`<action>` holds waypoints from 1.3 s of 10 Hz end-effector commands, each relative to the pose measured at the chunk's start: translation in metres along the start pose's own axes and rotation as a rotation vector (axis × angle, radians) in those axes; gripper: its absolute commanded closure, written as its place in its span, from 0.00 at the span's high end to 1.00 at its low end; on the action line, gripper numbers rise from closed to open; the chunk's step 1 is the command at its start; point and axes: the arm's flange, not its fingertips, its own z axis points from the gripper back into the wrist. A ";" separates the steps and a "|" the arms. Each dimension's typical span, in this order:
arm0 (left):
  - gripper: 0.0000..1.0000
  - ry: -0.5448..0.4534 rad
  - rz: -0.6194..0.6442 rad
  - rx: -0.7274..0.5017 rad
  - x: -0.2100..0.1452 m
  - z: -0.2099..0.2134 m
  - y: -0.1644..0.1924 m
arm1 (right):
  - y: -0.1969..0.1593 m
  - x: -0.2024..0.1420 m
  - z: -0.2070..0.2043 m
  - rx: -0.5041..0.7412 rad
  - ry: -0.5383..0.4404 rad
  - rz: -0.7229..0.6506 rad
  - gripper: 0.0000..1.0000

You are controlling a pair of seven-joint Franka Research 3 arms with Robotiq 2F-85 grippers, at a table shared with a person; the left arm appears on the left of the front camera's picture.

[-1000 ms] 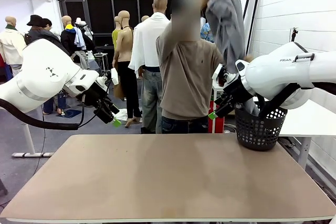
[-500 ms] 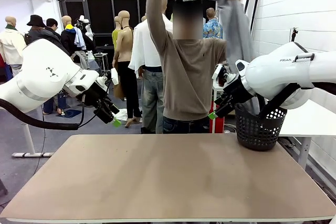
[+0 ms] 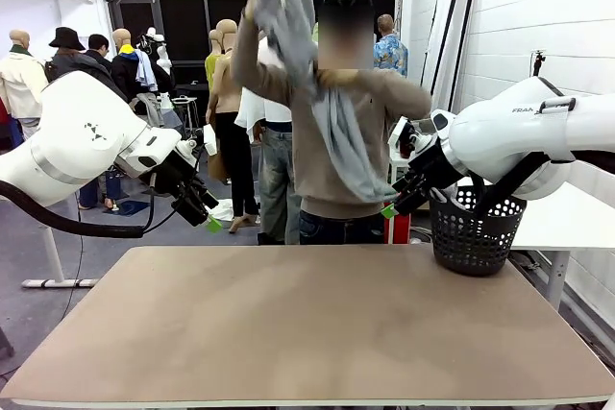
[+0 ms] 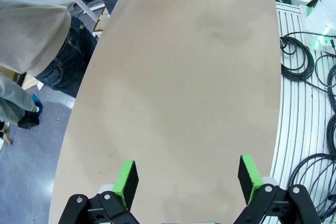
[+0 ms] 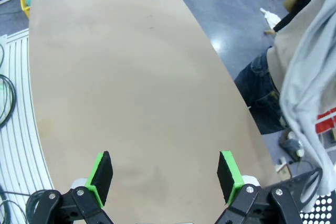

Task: Fold the training pants.
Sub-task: Grab both ends of the Training pants handed by a person.

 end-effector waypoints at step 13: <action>1.00 -0.013 -0.003 -0.015 -0.001 0.001 0.002 | -0.001 -0.001 0.000 0.005 0.000 0.010 1.00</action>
